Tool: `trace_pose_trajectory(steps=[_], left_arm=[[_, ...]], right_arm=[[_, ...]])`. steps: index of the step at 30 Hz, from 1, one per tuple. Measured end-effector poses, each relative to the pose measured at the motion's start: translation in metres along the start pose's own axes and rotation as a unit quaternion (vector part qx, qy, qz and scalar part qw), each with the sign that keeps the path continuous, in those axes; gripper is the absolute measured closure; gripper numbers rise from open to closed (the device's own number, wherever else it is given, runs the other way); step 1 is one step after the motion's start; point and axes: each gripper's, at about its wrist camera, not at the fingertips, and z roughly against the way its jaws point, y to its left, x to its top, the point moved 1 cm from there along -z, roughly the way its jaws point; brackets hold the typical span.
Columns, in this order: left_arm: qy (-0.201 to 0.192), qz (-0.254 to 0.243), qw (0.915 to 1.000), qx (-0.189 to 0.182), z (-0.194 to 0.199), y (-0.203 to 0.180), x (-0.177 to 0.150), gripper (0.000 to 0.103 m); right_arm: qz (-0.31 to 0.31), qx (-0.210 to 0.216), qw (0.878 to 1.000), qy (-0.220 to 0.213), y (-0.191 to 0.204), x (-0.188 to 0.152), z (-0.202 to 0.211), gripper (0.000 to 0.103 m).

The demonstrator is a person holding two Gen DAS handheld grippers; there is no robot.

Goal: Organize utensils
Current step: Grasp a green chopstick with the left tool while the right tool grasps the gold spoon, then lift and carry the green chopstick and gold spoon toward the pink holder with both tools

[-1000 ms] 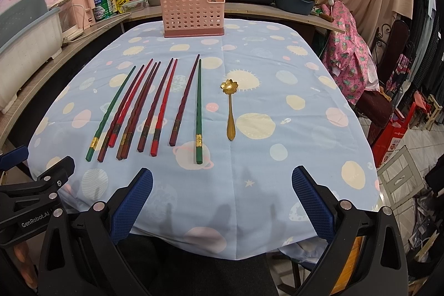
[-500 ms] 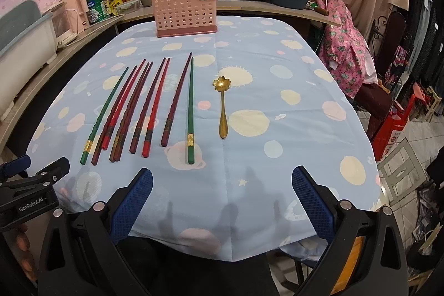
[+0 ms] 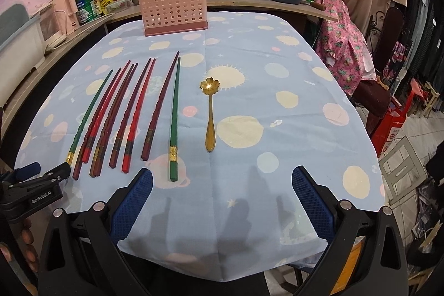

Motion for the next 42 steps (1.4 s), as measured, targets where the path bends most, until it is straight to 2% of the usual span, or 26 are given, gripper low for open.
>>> trace_pose_trajectory(steps=[1,2,8,9,12,13,21,24,27,29,31,42], left_arm=[[-0.001,0.002,1.0,-0.001,0.0,0.001,0.001,0.029],[-0.003,0.001,1.0,-0.004,-0.001,0.001,0.003,0.036],[0.0,0.008,0.9999,-0.012,-0.001,0.003,0.011,0.061],[0.0,0.008,0.9999,-0.011,-0.001,0.004,0.012,0.063],[0.0,0.009,0.9999,-0.01,-0.001,0.005,0.014,0.078],[0.004,0.011,0.9998,-0.016,-0.002,0.005,0.015,0.087],[0.005,0.001,0.9999,-0.01,-0.003,-0.001,0.016,0.089],[0.008,0.003,0.9999,-0.012,-0.003,0.0,0.016,0.09],[0.008,0.004,0.9998,-0.016,-0.003,0.0,0.016,0.092],[0.009,0.005,0.9998,-0.018,-0.002,0.0,0.015,0.093],[0.01,0.006,0.9997,-0.023,-0.002,-0.001,0.015,0.093],[0.001,0.019,0.9991,-0.037,0.019,0.005,0.023,0.095]], right_arm=[[-0.001,0.0,1.0,0.0,-0.001,0.003,-0.002,0.007],[-0.003,0.001,1.0,0.0,-0.001,0.005,-0.005,0.007],[-0.01,0.013,1.0,0.003,-0.004,0.022,-0.024,0.007],[-0.01,0.013,1.0,0.004,-0.004,0.024,-0.028,0.01],[-0.015,0.021,1.0,0.011,-0.007,0.031,-0.042,0.022],[-0.02,0.026,0.999,0.016,-0.008,0.032,-0.046,0.028],[-0.035,0.053,0.997,0.046,-0.007,0.033,-0.073,0.061],[-0.033,0.053,0.997,0.045,-0.005,0.03,-0.074,0.063],[-0.03,0.053,0.997,0.043,-0.004,0.029,-0.074,0.071],[-0.029,0.055,0.997,0.041,-0.005,0.028,-0.074,0.079],[-0.032,0.06,0.997,0.042,-0.007,0.027,-0.074,0.091],[-0.038,0.079,0.996,0.026,-0.011,0.033,-0.047,0.093]])
